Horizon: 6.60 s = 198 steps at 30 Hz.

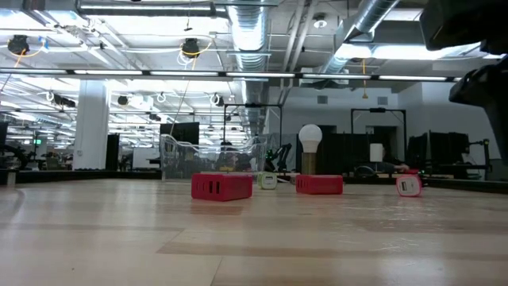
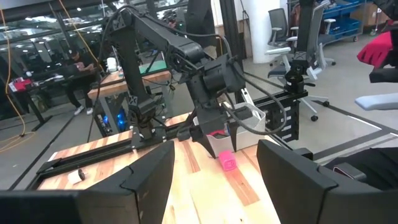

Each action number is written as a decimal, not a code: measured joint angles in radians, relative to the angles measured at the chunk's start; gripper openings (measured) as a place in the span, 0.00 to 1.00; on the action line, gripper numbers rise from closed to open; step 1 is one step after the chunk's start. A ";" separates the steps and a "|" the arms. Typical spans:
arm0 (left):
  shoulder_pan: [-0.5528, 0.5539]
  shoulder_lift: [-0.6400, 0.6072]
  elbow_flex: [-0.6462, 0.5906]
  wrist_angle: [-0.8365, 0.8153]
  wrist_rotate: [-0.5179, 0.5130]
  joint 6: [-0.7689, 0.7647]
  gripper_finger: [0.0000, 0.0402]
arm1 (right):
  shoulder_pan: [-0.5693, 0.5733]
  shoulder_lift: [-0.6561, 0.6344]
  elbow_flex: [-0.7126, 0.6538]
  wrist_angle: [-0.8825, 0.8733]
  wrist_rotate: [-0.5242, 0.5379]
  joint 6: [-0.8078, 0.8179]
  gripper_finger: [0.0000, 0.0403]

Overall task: Pick & Place Office items
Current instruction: Put the pink charger adapter into the transparent bin

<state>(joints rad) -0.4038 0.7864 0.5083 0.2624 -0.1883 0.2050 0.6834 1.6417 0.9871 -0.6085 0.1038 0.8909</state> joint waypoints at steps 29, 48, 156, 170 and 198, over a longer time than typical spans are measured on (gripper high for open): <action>0.000 0.000 0.000 -0.011 0.002 -0.003 0.56 | 0.012 0.224 0.122 -0.093 0.045 -0.133 0.35; 0.000 0.138 0.000 0.134 -0.143 0.153 0.56 | -0.027 -0.024 0.264 0.254 0.694 -0.682 0.35; -0.154 0.877 0.546 0.136 -0.257 0.400 0.46 | -0.376 0.014 0.264 0.522 -0.507 -0.715 0.35; -0.155 0.877 0.546 0.135 -0.258 0.405 0.41 | -0.375 0.014 0.263 0.535 -0.491 -0.713 0.39; -0.164 0.877 0.544 0.113 -0.302 0.399 0.40 | -0.408 0.012 0.265 0.541 -0.426 -0.666 0.69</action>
<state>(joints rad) -0.5678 1.6638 1.0523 0.3751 -0.4904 0.6044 0.2750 1.6539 1.2522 -0.0671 -0.3227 0.2250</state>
